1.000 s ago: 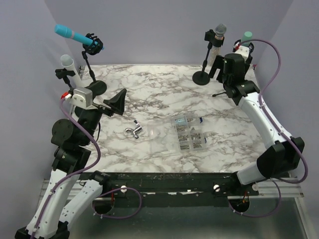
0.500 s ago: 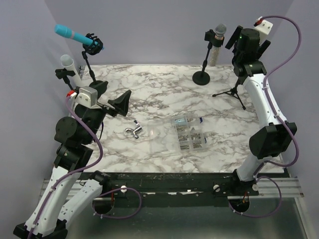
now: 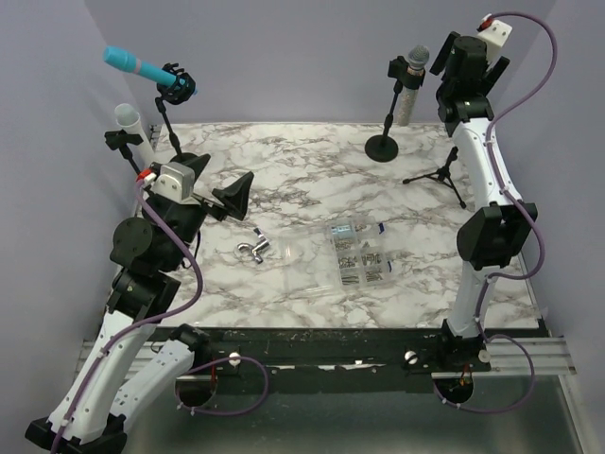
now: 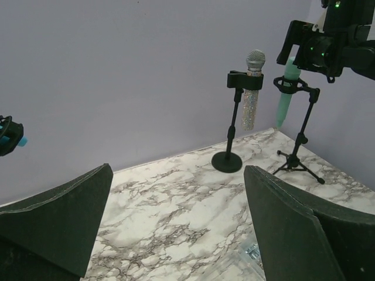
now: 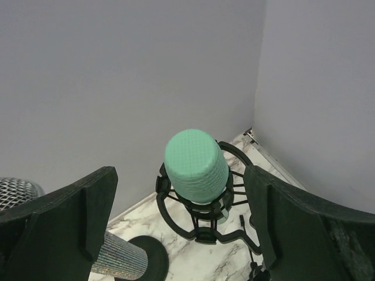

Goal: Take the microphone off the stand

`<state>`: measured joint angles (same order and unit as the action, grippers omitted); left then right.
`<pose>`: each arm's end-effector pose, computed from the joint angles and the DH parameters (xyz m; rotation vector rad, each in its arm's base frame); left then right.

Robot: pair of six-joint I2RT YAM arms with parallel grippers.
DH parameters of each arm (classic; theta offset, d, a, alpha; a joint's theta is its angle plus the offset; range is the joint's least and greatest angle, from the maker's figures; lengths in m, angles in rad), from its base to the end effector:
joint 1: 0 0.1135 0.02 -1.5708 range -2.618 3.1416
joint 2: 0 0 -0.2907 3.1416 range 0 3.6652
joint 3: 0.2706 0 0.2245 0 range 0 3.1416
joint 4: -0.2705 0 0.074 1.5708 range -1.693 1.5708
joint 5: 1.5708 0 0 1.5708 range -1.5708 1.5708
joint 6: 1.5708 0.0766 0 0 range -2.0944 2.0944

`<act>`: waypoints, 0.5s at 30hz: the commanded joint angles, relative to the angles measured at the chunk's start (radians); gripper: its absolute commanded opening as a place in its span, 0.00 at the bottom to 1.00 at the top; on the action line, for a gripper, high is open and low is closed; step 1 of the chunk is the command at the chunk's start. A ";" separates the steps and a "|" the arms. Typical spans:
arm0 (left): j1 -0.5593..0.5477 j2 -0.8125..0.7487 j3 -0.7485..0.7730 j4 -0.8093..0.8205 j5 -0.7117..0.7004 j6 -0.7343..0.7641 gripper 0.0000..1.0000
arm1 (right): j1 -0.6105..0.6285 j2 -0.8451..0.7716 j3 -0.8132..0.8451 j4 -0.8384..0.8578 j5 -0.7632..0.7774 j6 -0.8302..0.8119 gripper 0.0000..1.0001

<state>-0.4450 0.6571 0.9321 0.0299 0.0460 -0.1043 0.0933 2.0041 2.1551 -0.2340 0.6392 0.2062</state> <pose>0.1116 -0.0571 0.4528 0.2569 1.2562 -0.5022 0.4841 -0.0006 0.4580 0.5676 1.5447 -0.2990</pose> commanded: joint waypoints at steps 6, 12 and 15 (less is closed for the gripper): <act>-0.014 0.022 -0.015 0.033 0.009 0.027 0.99 | -0.020 0.094 0.053 0.054 0.027 -0.077 0.85; -0.020 0.031 -0.016 0.033 0.009 0.028 0.99 | -0.021 0.091 0.048 0.085 0.014 -0.111 0.63; -0.023 0.035 -0.018 0.034 0.006 0.032 0.99 | -0.021 0.085 0.048 0.100 0.007 -0.127 0.56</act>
<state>-0.4606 0.6884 0.9234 0.0387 0.0456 -0.0891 0.0780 2.0911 2.1742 -0.1940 0.6395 0.1162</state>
